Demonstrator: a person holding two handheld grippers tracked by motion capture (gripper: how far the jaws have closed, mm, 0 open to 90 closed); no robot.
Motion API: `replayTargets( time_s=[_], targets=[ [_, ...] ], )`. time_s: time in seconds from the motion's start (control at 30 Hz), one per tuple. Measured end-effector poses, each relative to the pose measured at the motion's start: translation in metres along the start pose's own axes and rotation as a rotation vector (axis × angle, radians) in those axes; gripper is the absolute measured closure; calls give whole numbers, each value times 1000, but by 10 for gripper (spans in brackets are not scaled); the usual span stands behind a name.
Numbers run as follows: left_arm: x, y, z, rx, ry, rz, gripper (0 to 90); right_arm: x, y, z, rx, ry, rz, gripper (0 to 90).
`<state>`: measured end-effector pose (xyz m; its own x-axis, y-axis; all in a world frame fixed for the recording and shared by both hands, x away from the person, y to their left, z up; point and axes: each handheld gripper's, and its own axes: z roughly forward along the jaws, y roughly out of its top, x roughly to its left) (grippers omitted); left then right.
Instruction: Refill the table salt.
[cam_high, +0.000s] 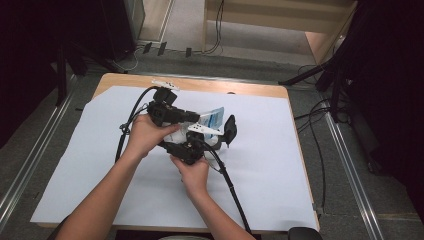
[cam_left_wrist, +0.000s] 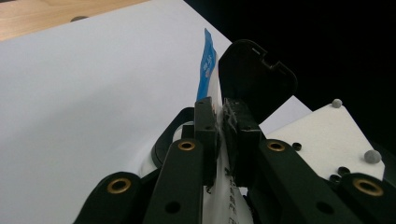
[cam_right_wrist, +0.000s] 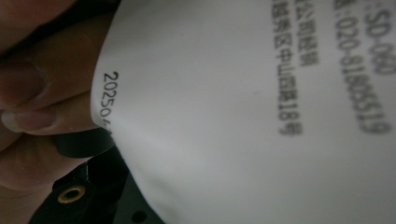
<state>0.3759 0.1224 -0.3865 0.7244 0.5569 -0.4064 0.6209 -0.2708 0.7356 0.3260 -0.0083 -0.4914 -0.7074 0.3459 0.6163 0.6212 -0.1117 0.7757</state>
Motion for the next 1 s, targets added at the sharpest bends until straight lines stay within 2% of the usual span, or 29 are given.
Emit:
replayTargets(
  time_s=[1.0],
  targets=[
    [1, -1, 3, 7, 4, -2, 851, -3, -2, 3, 0, -5, 21, 677]
  ],
)
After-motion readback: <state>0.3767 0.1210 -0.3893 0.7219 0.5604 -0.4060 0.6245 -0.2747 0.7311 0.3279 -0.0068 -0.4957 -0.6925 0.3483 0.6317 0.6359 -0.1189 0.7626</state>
